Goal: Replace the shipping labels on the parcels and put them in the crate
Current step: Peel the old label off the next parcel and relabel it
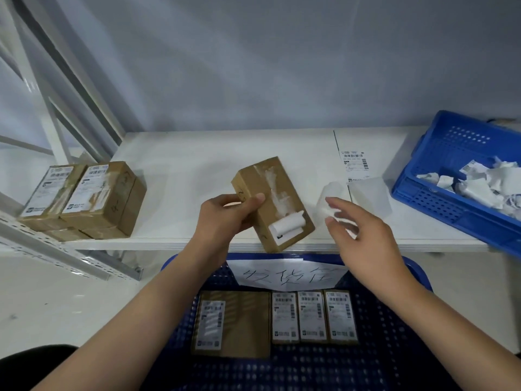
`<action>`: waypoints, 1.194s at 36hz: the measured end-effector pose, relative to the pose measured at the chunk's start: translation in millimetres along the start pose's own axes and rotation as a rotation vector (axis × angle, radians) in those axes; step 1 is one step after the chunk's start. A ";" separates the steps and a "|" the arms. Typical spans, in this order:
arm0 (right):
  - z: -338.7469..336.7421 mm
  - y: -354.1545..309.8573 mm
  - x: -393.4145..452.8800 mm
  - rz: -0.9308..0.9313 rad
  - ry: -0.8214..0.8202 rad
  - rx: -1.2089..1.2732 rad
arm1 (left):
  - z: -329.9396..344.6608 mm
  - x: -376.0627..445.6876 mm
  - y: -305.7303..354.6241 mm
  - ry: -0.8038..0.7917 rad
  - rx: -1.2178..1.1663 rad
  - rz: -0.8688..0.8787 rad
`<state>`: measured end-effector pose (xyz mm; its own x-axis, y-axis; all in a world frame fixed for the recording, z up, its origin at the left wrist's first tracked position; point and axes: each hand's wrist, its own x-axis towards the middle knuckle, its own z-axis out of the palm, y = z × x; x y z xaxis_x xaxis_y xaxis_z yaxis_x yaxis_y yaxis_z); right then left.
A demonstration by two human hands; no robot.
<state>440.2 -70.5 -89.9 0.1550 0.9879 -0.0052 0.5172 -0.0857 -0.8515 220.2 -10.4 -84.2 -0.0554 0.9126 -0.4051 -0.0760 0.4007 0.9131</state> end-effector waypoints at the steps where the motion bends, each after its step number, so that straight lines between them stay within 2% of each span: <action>1: -0.1 -1.3 1.9 0.088 -0.031 0.060 | 2.1 -1.2 -0.5 -0.052 0.009 0.001; 5: 3.7 0.7 8.1 0.323 -0.164 0.264 | 12.7 -6.2 -4.4 -0.221 0.044 -0.010; 8: 6.9 4.8 9.9 0.414 -0.225 0.446 | 15.6 -7.0 -6.8 -0.238 0.068 -0.016; 13: 4.7 4.4 10.4 0.416 -0.218 0.540 | 15.6 -9.1 -9.2 -0.279 0.098 -0.054; 17: 3.4 2.7 10.1 0.416 -0.211 0.503 | 18.9 -11.0 -12.9 -0.265 0.160 -0.093; 20: 3.0 1.6 9.6 0.302 -0.132 0.258 | 19.2 -9.6 -12.0 -0.189 0.159 -0.087; 22: 0.0 3.0 9.4 0.111 -0.063 0.039 | 17.3 -7.3 -11.5 -0.119 0.193 -0.060; 24: -1.3 6.3 7.7 -0.087 -0.101 -0.123 | 14.7 -5.8 -11.9 -0.073 0.236 -0.048; 27: 5.9 12.1 2.2 -0.316 -0.213 -0.213 | 12.7 -4.6 -14.6 -0.027 0.298 -0.022; 30: 19.6 22.2 -2.8 -0.511 -0.194 -0.246 | 13.3 -4.1 -17.0 -0.002 0.355 0.014; 35: 22.5 29.3 -0.8 -0.554 -0.118 -0.281 | 14.3 -5.1 -21.7 0.007 0.395 0.035; 43: 29.0 24.3 -6.4 -0.530 -0.158 -0.276 | 16.9 -1.3 -26.2 0.123 0.423 0.070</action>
<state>427.4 -75.1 -125.8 -0.2984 0.9108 0.2852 0.6920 0.4123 -0.5925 239.1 -20.8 -106.8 -0.1662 0.9326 -0.3205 0.3452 0.3594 0.8670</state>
